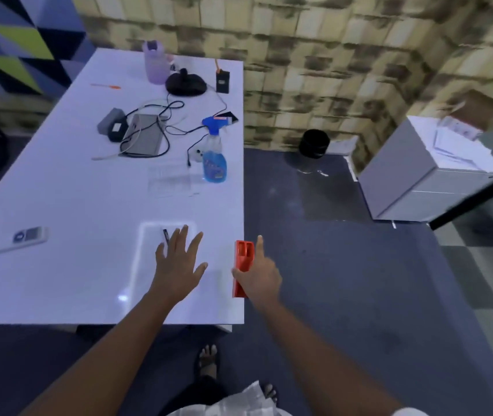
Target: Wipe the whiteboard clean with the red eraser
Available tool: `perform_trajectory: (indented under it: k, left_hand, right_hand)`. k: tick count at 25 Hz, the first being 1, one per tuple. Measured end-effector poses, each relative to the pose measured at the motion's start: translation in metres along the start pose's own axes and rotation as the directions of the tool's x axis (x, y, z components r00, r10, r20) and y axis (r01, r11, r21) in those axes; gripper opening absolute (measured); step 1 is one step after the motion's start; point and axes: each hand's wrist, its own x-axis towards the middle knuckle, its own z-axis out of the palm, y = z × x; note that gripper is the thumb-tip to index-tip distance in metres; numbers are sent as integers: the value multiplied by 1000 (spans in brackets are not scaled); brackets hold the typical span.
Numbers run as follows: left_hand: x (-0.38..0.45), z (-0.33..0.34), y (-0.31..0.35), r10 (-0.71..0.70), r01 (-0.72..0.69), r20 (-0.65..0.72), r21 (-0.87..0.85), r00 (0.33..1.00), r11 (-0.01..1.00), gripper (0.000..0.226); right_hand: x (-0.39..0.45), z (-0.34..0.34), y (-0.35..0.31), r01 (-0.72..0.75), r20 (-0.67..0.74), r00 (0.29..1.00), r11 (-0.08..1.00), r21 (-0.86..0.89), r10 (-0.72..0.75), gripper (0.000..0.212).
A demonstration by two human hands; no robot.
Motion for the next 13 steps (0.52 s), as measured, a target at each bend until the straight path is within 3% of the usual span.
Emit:
perform_trajectory:
  k: [5,11,13]
  left_hand:
    - [4,34,-20,38,-44,128,46,991,998,69]
    - [34,50,-16,61,-87,267,86,962,993,84]
    - [52,44,-2,99,-122,258,74,961,990,88]
  right_hand:
    - [15,60,-3,22,202,979,981,-193,18,104]
    - [33,77,2,27,246,969,970,-243,34,112]
    - [41,61,7,46,177,984,959,-278,4,112]
